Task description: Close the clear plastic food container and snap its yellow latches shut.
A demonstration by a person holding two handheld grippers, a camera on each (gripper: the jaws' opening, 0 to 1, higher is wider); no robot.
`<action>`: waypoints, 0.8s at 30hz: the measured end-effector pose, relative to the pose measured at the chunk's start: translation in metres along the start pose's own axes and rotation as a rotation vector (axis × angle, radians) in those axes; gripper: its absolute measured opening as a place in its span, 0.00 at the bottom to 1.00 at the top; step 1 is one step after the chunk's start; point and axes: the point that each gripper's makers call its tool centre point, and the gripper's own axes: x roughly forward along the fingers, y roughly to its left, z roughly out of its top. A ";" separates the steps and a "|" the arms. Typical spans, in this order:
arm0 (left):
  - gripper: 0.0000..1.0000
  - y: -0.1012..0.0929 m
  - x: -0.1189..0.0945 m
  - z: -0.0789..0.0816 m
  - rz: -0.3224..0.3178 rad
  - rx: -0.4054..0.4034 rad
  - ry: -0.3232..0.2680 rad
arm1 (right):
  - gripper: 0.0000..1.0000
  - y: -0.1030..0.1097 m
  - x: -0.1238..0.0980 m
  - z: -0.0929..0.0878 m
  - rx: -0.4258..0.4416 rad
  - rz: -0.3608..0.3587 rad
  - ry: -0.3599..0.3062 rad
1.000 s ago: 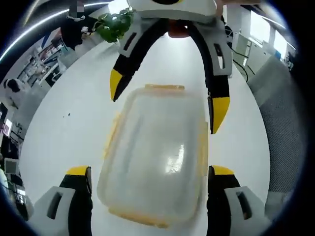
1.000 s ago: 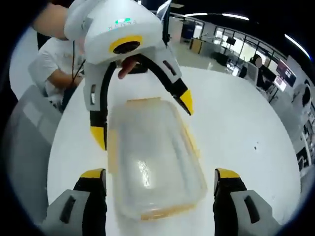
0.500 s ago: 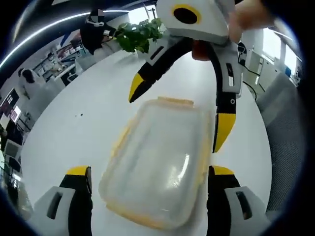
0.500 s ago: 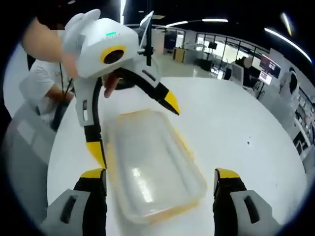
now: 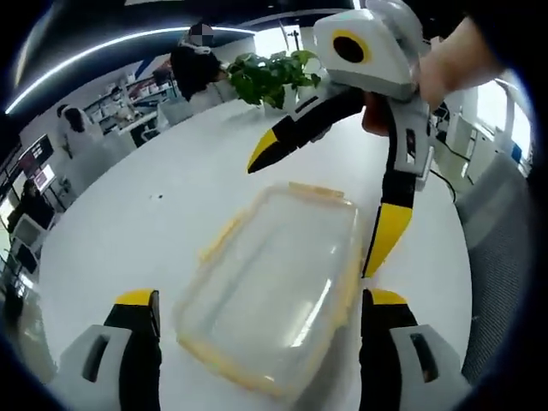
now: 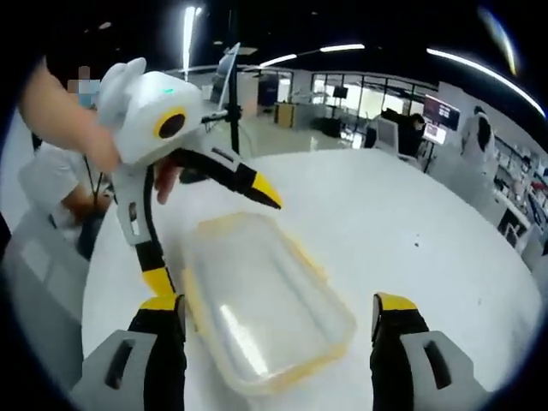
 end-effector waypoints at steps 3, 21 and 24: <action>0.99 0.002 -0.006 0.001 0.019 -0.037 -0.024 | 0.91 0.005 -0.001 0.000 0.029 -0.005 -0.016; 0.99 0.010 -0.018 -0.002 0.106 -0.149 -0.098 | 0.90 -0.001 -0.010 -0.002 0.141 -0.095 -0.089; 0.99 0.011 -0.022 0.000 0.125 -0.166 -0.117 | 0.90 -0.001 -0.011 0.001 0.167 -0.105 -0.115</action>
